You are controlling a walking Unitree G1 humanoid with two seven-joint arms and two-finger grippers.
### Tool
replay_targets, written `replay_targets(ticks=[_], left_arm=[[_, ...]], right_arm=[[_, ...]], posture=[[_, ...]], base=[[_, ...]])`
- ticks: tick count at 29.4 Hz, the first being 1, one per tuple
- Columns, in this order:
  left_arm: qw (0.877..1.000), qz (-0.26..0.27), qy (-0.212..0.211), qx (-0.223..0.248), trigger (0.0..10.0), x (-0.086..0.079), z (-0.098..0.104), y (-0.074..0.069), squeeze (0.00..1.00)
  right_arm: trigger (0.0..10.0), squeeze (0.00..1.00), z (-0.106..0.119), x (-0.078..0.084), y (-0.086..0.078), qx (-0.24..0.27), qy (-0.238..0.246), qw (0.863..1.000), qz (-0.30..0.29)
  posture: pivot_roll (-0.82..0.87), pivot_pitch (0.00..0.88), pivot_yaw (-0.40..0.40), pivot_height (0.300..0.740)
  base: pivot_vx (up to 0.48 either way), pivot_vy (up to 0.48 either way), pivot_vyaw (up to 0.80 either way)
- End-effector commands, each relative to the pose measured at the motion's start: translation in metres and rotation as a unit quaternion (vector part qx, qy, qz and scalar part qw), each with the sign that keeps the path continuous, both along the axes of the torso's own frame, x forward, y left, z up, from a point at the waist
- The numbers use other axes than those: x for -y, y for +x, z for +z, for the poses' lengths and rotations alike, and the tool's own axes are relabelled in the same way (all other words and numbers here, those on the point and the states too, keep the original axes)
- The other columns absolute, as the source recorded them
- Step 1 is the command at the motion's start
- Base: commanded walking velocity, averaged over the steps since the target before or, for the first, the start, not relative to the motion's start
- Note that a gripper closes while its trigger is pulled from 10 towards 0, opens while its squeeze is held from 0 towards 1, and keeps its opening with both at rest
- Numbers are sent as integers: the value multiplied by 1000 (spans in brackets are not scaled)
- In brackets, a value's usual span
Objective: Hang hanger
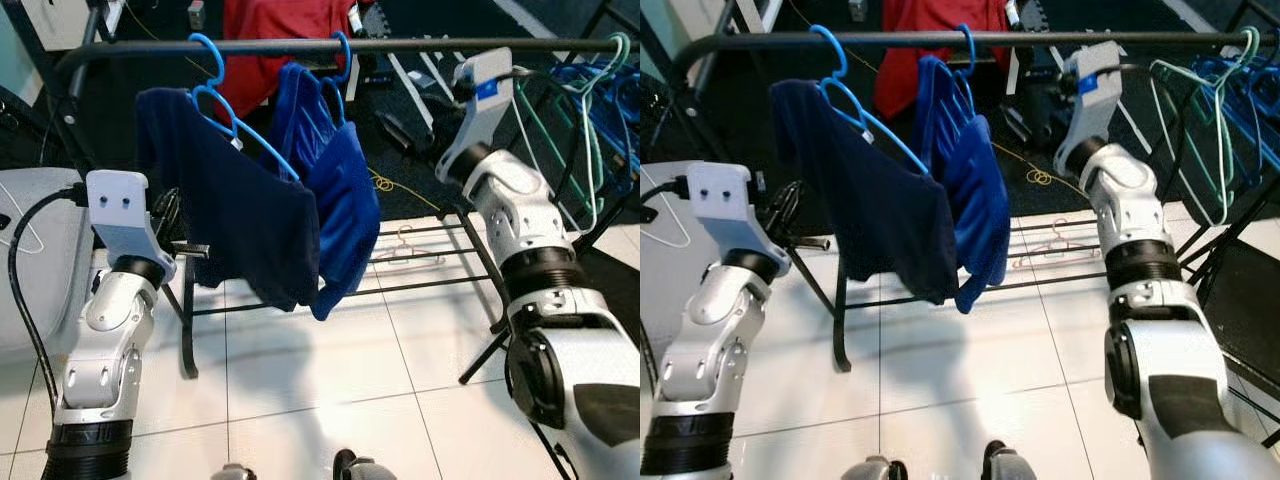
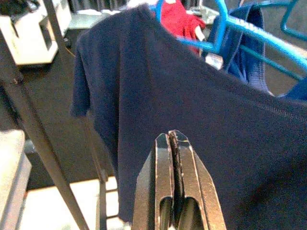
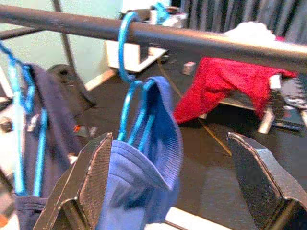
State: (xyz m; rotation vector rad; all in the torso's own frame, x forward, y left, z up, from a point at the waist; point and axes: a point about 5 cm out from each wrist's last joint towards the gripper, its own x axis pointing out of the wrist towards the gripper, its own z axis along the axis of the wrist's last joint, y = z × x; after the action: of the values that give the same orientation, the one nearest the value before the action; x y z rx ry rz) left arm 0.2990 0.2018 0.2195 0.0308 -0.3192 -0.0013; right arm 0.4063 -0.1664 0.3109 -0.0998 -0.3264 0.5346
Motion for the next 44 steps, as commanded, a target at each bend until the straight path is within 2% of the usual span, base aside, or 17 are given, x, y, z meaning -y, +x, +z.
replay_targets(ticks=[1, 6, 11, 17, 18, 20, 21, 22, 23, 26, 37, 44], left_arm=[[1000, -6, 1, -5, 10000, -1, -1, -4, 0], [1000, -28, 0, -4, 10000, 4, 1, -10, 0], [999, -41, 2, -9, 10000, 9, 0, -12, 0], [999, -41, 3, -12, 10000, 6, 0, -12, 0], [999, -40, 4, -14, 10000, 4, 0, -12, 0], [999, -40, 4, -14, 10000, 4, 0, -12, 0], [999, -40, 4, -16, 10000, 3, 0, -12, 0], [999, -40, 4, -16, 10000, 3, 0, -12, 0], [999, -42, 5, -18, 10000, 3, 0, -12, 0], [999, -42, 6, -18, 10000, 3, 0, -12, 0], [999, -41, 9, -22, 10000, 1, 0, -11, 0], [999, -38, 12, -29, 10000, -2, -2, -11, 0]], right_arm=[[10000, 1000, 0, -3, 0, 3, 0, 1000, 13], [10000, 1000, 9, -22, 1, 20, 11, 997, 69], [10000, 1000, 4, -33, 0, 21, 12, 995, 94], [10000, 1000, 2, -39, 2, 19, 7, 995, 93], [10000, 1000, 1, -40, 5, 13, 2, 997, 75], [10000, 1000, 1, -40, 5, 13, 2, 997, 75], [10000, 1000, 0, -40, 9, 1, -10, 999, 36], [10000, 1000, 0, -40, 9, 1, -10, 999, 36], [10000, 1000, 4, -36, 14, -11, -16, 999, -31], [10000, 1000, 6, -35, 15, -12, -15, 999, -42], [10000, 1000, 13, -34, 15, -9, -26, 999, -31], [10000, 1000, 21, -31, 15, -20, -61, 998, -18]], posture=[[13, 319, -50, 740], [24, 337, -40, 740], [37, 335, -29, 740], [42, 328, -21, 740], [43, 327, -20, 740], [43, 327, -20, 740], [50, 322, -20, 740], [50, 322, -20, 740], [53, 318, -20, 740], [53, 318, -20, 740], [49, 322, -18, 740], [38, 333, -20, 740]], base=[[0, 0, 0], [0, 0, 0], [0, 0, 0], [0, 0, 0], [0, 0, 0], [0, 0, 0], [0, 0, 0], [0, 0, 0], [0, 0, 0], [0, 0, 0], [0, 0, 0], [0, 0, 0]])
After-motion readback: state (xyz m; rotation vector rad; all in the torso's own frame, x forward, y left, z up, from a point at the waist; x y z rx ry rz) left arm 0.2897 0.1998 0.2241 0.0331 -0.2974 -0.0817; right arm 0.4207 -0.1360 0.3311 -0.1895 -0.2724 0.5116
